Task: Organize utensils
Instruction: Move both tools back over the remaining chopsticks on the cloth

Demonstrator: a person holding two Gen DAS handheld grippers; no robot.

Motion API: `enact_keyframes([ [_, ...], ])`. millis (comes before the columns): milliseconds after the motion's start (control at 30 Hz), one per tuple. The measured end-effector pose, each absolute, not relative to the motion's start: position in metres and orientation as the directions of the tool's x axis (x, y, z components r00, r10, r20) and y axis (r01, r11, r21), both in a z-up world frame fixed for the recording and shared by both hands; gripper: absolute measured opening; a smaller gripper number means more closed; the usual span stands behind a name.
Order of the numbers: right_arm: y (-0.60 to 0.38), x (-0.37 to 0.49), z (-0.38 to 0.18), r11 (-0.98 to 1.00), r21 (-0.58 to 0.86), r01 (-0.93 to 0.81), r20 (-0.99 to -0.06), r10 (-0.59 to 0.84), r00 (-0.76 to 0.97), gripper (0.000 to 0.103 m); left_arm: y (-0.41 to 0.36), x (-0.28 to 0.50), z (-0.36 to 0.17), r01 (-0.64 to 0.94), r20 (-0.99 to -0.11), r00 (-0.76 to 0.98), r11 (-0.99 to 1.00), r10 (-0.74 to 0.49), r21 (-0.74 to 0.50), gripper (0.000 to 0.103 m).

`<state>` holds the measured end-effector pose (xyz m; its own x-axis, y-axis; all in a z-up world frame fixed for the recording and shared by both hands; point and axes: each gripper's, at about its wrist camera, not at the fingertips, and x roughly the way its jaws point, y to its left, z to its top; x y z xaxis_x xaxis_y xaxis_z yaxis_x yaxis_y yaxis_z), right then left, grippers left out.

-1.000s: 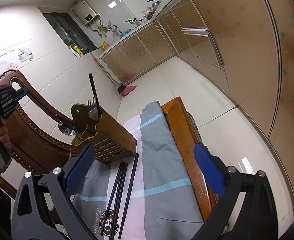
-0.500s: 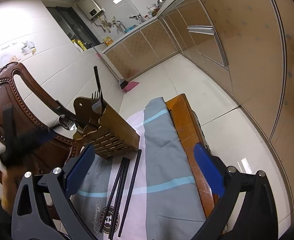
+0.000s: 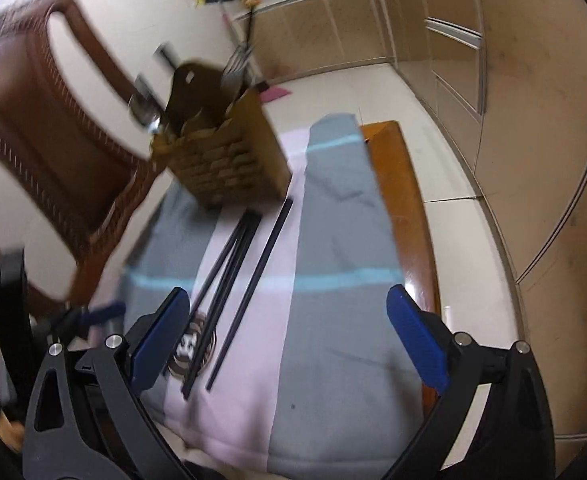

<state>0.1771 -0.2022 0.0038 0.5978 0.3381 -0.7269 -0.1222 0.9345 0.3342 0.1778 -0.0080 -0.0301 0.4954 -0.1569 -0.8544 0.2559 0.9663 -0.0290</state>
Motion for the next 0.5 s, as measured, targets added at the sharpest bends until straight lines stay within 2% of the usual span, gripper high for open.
enact_keyframes([
  [167, -0.188, 0.169, -0.003, 0.942, 0.301, -0.151, -0.749, 0.331, 0.575, 0.097, -0.005, 0.179, -0.020, 0.248, -0.833, 0.524, 0.967, -0.178, -0.051, 0.088],
  [433, -0.185, 0.172, -0.014, 0.957, 0.259, -0.132, -0.773, 0.288, 0.566, 0.097, 0.007, 0.184, -0.025, 0.207, -0.850, 0.513, 0.978, -0.121, -0.014, 0.087],
  [467, -0.182, 0.175, -0.017, 0.961, 0.244, -0.132, -0.776, 0.275, 0.567, 0.097, 0.010, 0.190, -0.031, 0.191, -0.860, 0.501, 0.982, -0.096, 0.001, 0.086],
  [500, -0.178, 0.178, -0.022, 0.965, 0.229, -0.131, -0.783, 0.262, 0.564, 0.097, 0.012, 0.193, -0.036, 0.184, -0.870, 0.486, 0.983, -0.085, 0.007, 0.078],
])
